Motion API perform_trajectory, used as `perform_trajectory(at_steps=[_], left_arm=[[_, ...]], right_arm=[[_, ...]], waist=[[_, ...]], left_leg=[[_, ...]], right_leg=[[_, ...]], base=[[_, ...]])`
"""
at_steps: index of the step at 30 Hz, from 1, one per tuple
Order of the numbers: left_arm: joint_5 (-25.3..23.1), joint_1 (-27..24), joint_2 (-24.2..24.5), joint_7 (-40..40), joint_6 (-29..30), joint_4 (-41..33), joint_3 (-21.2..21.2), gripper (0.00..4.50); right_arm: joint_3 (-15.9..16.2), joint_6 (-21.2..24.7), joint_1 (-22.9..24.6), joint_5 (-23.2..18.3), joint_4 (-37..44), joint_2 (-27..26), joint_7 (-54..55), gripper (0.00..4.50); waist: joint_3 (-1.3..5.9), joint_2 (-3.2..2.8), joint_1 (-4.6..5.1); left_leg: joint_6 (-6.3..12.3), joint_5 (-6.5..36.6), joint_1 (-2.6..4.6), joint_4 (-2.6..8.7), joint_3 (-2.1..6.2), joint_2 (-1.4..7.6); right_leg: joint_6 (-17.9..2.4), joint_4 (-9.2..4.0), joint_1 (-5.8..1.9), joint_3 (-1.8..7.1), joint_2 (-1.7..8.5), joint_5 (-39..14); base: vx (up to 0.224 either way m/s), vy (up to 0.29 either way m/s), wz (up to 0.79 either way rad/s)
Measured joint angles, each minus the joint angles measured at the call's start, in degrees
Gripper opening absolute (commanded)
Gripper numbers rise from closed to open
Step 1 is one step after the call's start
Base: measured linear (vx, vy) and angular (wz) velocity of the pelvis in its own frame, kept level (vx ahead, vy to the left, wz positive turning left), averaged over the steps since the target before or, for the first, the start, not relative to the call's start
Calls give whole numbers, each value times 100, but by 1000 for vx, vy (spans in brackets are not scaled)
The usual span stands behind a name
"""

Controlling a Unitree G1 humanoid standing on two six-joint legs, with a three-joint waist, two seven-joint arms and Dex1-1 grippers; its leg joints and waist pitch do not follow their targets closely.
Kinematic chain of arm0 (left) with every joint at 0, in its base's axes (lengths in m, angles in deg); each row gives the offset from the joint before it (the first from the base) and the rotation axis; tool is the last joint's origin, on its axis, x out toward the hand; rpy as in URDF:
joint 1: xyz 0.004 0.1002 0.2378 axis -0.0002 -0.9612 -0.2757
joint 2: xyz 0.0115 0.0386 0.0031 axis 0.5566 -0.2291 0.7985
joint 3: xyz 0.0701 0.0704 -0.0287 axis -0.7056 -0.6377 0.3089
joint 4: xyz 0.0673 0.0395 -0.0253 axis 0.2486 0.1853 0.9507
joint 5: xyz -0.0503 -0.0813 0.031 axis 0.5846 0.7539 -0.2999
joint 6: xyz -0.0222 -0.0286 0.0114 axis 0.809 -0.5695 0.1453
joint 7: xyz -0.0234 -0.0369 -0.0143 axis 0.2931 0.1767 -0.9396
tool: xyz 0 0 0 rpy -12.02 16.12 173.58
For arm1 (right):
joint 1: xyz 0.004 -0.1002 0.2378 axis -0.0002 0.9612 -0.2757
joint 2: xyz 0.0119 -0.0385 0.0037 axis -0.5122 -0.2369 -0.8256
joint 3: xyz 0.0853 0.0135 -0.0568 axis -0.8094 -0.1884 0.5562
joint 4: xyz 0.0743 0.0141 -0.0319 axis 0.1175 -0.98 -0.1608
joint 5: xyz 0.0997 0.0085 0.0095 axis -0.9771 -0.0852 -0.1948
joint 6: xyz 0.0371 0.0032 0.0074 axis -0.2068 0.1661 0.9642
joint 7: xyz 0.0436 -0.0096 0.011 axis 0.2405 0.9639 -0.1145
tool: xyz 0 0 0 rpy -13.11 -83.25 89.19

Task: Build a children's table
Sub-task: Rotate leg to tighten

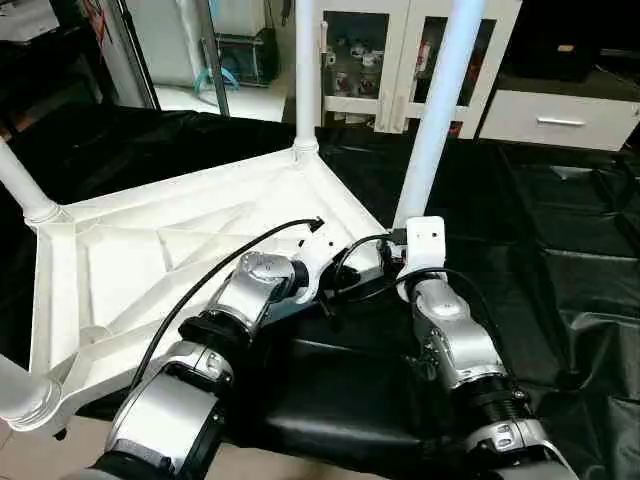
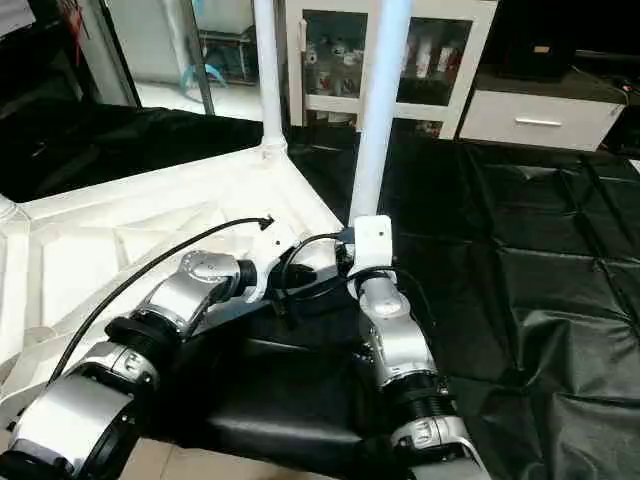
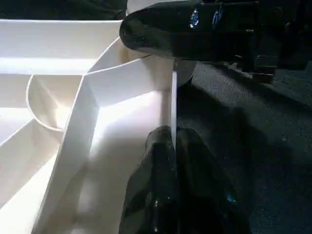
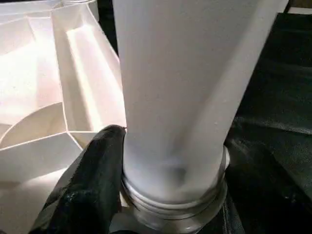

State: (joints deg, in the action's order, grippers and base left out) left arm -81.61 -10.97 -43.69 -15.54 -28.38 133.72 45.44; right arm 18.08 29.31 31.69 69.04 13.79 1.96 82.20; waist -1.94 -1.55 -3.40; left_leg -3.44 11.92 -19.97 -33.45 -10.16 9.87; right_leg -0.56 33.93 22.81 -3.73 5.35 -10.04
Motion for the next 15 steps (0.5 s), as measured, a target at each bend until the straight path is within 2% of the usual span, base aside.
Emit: perform_trajectory(at_steps=[1,3,5,10,12,15], left_arm=[[-2,9,8,18,-19,15,-1,0],[-5,20,17,75,-79,27,-3,0],[-13,23,56,164,-134,23,-10,0],[-11,-25,178,440,-141,-139,-57,0],[5,-89,244,581,-121,-260,-66,0],[50,-275,432,960,-66,-578,-126,0]], right_arm=[[-3,-49,6,-22,-2,-1,-49,269],[2,-166,83,-58,64,55,-183,325],[8,-149,169,-79,213,102,-305,339],[10,297,472,-457,909,499,-1253,385],[96,517,580,-626,1173,821,-1877,392],[473,526,768,-672,1516,1709,-3100,392]], waist=[[-1,-3,0],[-10,-17,1],[-12,-26,-1],[-18,-34,-26],[-20,-31,-30],[-22,-26,-41]], left_leg=[[0,0,0,0,0,0],[0,0,-1,5,0,0],[0,0,-5,19,-1,-1],[1,0,-11,55,-1,2],[4,-1,-17,56,-1,3],[12,-4,-18,57,-2,5]], right_leg=[[0,0,0,0,0,0],[0,-10,4,-1,0,0],[-14,-17,6,-2,0,8],[-9,-44,15,-14,-4,5],[-7,-47,15,-17,-4,3],[-6,-52,15,-18,-4,3]], base=[[0,0,0],[0,0,0],[0,0,0],[0,0,0],[0,0,0],[0,0,0]])
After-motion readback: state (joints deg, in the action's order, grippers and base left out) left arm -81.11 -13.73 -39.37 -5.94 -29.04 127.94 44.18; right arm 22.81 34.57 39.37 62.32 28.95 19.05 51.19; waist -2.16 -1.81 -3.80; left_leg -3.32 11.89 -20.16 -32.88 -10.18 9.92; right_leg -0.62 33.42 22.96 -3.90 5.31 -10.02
